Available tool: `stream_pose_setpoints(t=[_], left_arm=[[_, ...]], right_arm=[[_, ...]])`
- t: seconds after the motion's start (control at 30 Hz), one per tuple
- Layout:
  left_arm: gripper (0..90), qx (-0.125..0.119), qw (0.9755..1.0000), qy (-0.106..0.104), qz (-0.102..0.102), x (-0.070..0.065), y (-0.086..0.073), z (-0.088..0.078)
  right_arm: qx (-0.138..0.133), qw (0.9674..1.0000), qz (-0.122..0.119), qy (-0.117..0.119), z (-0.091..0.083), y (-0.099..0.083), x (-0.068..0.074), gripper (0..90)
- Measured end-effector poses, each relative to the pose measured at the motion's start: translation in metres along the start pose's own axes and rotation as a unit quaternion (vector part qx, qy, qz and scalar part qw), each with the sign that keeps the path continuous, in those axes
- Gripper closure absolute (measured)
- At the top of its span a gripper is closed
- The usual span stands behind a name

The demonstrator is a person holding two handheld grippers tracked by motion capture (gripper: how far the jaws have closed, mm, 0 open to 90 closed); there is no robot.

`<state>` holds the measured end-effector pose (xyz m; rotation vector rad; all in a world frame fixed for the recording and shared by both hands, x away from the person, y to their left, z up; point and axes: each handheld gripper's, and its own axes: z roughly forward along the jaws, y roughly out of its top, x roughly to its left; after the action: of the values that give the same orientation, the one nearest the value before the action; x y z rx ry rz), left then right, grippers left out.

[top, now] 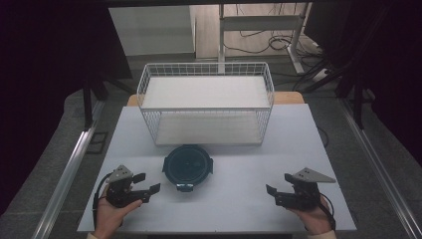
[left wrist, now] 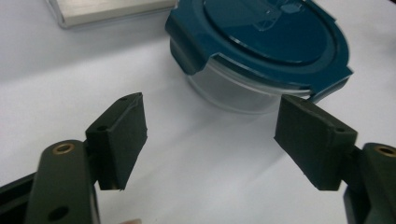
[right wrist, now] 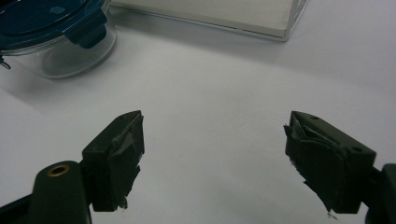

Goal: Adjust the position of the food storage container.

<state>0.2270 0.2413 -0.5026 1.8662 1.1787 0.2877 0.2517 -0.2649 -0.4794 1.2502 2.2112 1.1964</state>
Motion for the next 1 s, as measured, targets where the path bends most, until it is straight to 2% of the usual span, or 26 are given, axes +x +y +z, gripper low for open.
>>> stream_pose_setpoints(t=[0.27, 0.53, 0.6, 0.7, 1.0], left_arm=[[30.0, 0.001, 0.9999, 0.002, -0.011, 0.000, 0.006, -0.003], [33.7, 0.000, 0.9998, 0.000, -0.018, -0.003, 0.020, -0.008], [40.9, 0.001, 0.9999, 0.003, -0.017, -0.004, 0.026, -0.009], [45.2, 0.004, 0.9999, 0.002, -0.012, -0.007, 0.036, -0.010], [57.0, 0.016, 0.9999, 0.000, 0.006, -0.008, 0.052, -0.010]], right_arm=[[0.004, 1.0000, 0.003, -0.003, -0.001, 0.000, -0.003, 20.4], [0.008, 1.0000, 0.001, -0.005, -0.001, -0.001, -0.009, 20.7], [0.009, 0.9999, 0.000, -0.005, -0.002, -0.001, -0.011, 20.8], [0.009, 0.9999, 0.002, -0.008, -0.002, -0.002, -0.012, 20.9], [0.016, 0.9998, -0.002, -0.007, 0.001, -0.001, -0.010, 20.9]])
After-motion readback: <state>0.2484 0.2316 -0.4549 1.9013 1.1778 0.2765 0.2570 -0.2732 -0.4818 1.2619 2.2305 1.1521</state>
